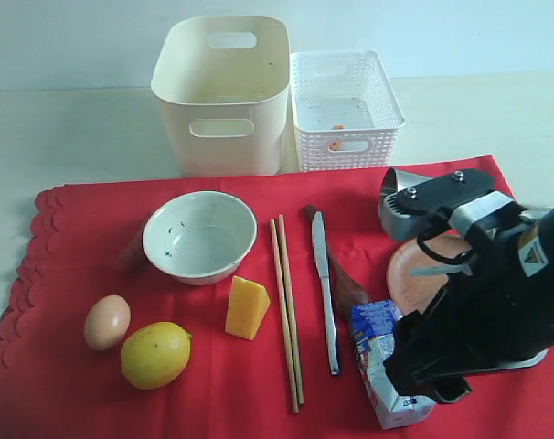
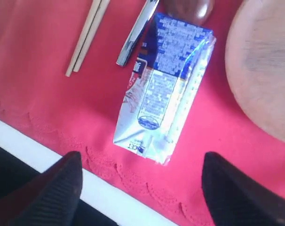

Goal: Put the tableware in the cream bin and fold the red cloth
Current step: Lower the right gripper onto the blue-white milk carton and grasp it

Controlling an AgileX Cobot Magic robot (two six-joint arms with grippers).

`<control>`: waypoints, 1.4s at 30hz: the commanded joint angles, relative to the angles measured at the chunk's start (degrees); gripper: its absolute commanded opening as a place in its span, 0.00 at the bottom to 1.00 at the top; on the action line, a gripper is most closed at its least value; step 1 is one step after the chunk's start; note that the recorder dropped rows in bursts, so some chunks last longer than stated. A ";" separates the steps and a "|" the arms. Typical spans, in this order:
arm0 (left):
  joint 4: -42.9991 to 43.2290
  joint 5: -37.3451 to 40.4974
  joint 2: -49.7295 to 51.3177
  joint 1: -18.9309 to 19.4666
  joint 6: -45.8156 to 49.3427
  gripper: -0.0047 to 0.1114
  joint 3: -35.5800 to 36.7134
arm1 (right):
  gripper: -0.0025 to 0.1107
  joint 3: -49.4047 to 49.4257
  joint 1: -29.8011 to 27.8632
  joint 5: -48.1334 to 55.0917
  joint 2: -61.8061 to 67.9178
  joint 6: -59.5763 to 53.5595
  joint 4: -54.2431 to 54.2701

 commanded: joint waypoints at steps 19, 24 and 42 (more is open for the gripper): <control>0.04 -0.34 -0.34 -0.24 0.02 0.04 0.01 | 0.69 0.05 1.66 -14.00 19.17 7.10 0.76; 0.04 -0.34 -0.34 -0.24 0.02 0.04 0.01 | 0.69 0.05 2.00 -16.55 21.73 8.97 0.38; 0.04 -0.34 -0.34 -0.24 0.02 0.04 0.01 | 0.02 0.05 2.00 -14.35 22.36 10.61 0.14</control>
